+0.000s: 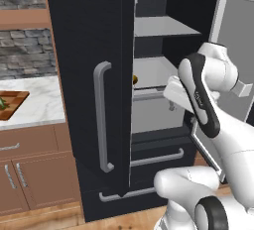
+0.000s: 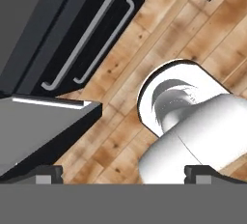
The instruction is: Retrieve a lemon from the fridge and place it on the cutting board with the fish.
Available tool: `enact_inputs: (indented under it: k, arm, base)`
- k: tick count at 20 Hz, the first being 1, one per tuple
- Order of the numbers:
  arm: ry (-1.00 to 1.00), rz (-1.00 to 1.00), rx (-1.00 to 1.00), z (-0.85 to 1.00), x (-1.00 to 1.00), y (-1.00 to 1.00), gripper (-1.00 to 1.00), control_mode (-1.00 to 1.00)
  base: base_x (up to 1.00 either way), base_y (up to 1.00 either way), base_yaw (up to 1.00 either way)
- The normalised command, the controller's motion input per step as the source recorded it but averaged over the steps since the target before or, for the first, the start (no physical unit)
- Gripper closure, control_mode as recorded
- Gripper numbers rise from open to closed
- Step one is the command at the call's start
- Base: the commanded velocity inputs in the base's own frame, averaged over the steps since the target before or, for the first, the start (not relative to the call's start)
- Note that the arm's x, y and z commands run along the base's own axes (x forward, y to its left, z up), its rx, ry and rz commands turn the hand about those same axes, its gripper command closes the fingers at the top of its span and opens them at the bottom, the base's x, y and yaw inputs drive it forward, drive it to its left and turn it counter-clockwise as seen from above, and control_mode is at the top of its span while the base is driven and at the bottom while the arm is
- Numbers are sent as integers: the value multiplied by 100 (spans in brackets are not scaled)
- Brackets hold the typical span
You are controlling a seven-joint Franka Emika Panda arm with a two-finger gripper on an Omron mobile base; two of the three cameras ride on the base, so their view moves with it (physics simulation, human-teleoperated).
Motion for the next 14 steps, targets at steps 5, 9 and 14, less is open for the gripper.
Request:
enact_inputs:
  k: [5,9,14]
  arm:
    - [1,-4,17,-37,31,13,-100,-100]
    - [5,-8,16,-43,30,1,-100,-100]
    - [3,-7,9,-32,31,3,-100,-100]
  base:
    - [0,0,0]
    - [0,0,0]
    - [0,0,0]
